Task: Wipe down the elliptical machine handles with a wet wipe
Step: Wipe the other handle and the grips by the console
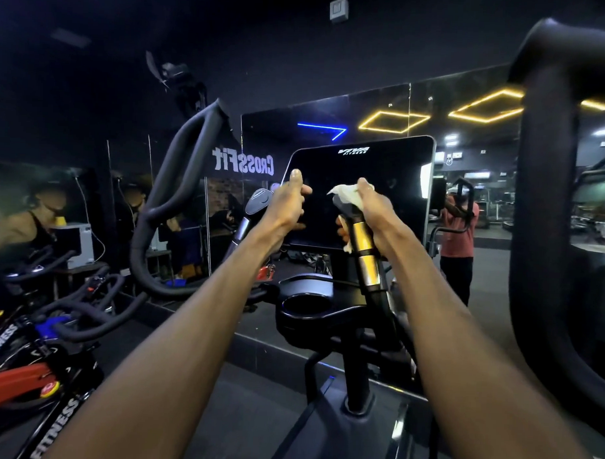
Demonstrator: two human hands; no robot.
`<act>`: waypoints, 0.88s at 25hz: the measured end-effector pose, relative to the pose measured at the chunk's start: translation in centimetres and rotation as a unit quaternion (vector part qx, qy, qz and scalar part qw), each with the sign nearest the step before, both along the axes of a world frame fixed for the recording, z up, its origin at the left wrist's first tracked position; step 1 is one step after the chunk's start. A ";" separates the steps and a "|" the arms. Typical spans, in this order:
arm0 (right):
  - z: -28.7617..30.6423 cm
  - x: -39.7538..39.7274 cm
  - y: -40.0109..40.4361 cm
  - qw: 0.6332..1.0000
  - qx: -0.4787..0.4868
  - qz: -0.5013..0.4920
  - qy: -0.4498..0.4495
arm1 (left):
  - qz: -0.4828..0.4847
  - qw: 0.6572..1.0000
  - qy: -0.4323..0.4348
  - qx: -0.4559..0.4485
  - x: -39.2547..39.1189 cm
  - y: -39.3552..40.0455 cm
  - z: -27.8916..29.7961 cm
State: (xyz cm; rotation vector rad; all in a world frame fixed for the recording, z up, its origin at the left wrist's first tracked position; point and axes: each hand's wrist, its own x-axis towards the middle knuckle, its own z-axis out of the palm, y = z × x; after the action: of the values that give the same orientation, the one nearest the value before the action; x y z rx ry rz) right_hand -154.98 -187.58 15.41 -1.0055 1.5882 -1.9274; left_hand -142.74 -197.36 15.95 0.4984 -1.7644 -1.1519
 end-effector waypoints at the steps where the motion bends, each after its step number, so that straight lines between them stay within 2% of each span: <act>1: 0.1 -0.7 0.2 0.995 -0.006 0.083 -0.055 | 0.004 1.000 -0.008 -0.014 0.1 0.3 0.2; 3: 1.3 -1.7 0.3 0.980 0.015 0.171 -0.097 | 0.015 0.999 -0.015 -0.032 -0.3 0.9 0.9; 8: 0.2 -1.8 0.6 0.959 -0.005 0.254 -0.125 | 0.035 0.996 -0.028 -0.081 -1.9 2.9 2.0; 10: 0.0 -2.1 0.6 0.950 0.003 0.284 -0.130 | 0.022 0.997 -0.022 -0.074 -2.0 3.0 1.7; 17: -1.5 -2.3 1.2 0.946 -0.025 0.310 -0.094 | 0.040 0.996 -0.051 -0.066 -1.3 1.7 0.3; 20: -3.4 -1.9 1.9 0.960 -0.028 0.273 -0.063 | 0.007 0.998 -0.046 -0.042 -2.3 2.4 0.0; 22: -5.3 -1.8 2.8 0.973 0.005 0.231 -0.005 | -0.017 0.999 -0.035 -0.031 -3.6 3.3 -0.3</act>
State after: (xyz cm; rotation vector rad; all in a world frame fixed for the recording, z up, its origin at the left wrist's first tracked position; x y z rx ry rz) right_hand -156.73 -184.74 10.14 -1.2307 1.2198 -1.5980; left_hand -146.30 -194.05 15.66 0.4786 -1.8699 -1.1103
